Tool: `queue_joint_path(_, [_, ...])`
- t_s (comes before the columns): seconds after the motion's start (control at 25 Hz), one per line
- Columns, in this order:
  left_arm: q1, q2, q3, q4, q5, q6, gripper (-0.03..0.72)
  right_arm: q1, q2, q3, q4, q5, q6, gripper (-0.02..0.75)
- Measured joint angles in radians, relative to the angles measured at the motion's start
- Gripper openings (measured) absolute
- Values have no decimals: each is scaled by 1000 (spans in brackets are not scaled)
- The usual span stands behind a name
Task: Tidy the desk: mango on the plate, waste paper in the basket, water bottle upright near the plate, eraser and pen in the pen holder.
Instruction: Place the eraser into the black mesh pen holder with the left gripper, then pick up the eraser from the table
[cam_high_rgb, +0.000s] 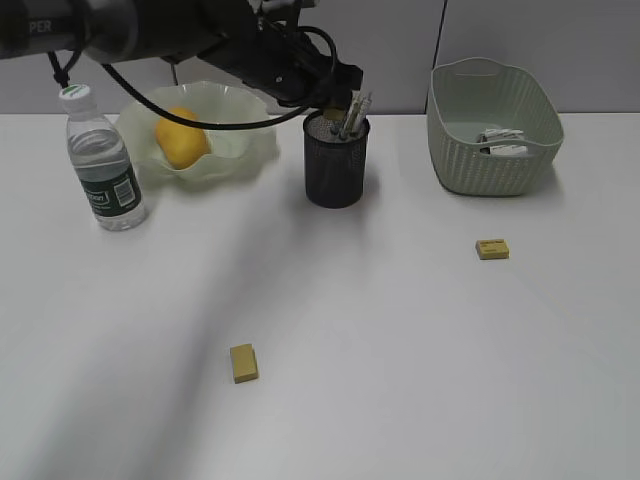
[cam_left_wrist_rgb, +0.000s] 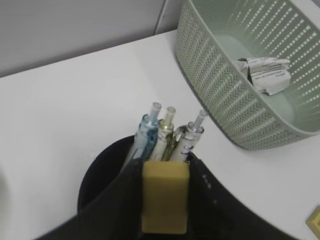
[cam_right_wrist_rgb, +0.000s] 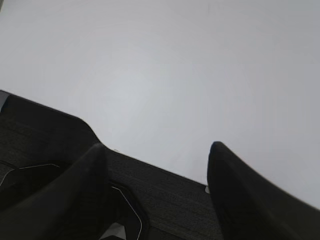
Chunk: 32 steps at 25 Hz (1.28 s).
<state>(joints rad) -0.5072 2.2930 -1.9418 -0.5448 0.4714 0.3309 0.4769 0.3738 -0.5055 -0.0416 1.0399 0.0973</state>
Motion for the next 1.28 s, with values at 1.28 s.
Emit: queue_joint_path(1.28, [0,-239,-2,307,719,-4,499,0,0,0,0,0,0,497])
